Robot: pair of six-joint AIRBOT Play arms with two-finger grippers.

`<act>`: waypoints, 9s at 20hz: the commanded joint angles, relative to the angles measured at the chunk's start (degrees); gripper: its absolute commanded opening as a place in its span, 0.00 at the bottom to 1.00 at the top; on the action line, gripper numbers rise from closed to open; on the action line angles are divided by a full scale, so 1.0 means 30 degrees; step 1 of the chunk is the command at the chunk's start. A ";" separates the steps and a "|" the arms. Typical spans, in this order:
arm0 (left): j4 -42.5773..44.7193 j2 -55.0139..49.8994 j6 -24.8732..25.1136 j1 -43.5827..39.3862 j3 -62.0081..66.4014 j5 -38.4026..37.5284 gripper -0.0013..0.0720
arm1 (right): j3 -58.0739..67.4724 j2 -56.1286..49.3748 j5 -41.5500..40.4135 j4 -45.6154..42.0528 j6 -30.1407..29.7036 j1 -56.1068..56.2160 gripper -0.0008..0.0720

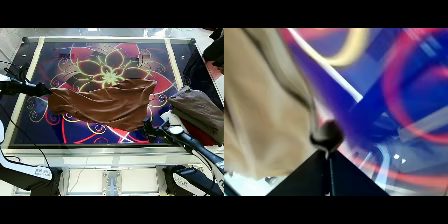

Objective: Fold the shirts.

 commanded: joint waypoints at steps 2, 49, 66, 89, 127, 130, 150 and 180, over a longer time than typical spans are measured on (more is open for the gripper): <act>-0.0903 0.0393 0.0000 0.0138 0.0015 -0.0976 0.04 | 0.3067 -0.0044 0.2288 0.0342 -0.6164 -0.0036 0.03; 1.4462 -0.2397 -1.2772 -0.8072 0.5610 1.0448 0.90 | 2.8968 -1.4236 0.6535 -1.5285 -0.1574 -0.4605 0.54; 1.4834 2.5128 -1.9642 -0.7570 -1.6254 0.5362 0.62 | 2.4859 -0.5268 1.7966 -1.7872 -0.6258 -0.8065 0.53; -0.4014 1.1067 -0.2084 0.5676 -2.0830 0.2171 0.70 | 1.2990 0.0226 1.6393 -1.3879 -0.6972 -1.2713 0.54; -0.7337 0.9799 0.0160 0.2747 -1.8797 0.3162 0.03 | -0.0357 -0.0721 0.4488 -0.1865 -0.8684 -1.0557 0.54; -0.7337 0.9799 0.0160 0.2754 -1.8797 0.3177 0.03 | 0.0058 -0.0772 0.2674 -0.0962 -0.8684 -0.9486 0.31; -0.9938 2.2688 -0.2747 0.6921 -0.3468 0.3555 0.03 | 1.8943 1.0805 0.9588 -0.8641 -0.9537 -0.9420 0.03; 0.7701 -0.0153 -0.7082 -0.6266 0.4787 0.3978 0.03 | 2.1740 -0.9413 0.7147 -1.3216 -0.6506 -0.5610 0.03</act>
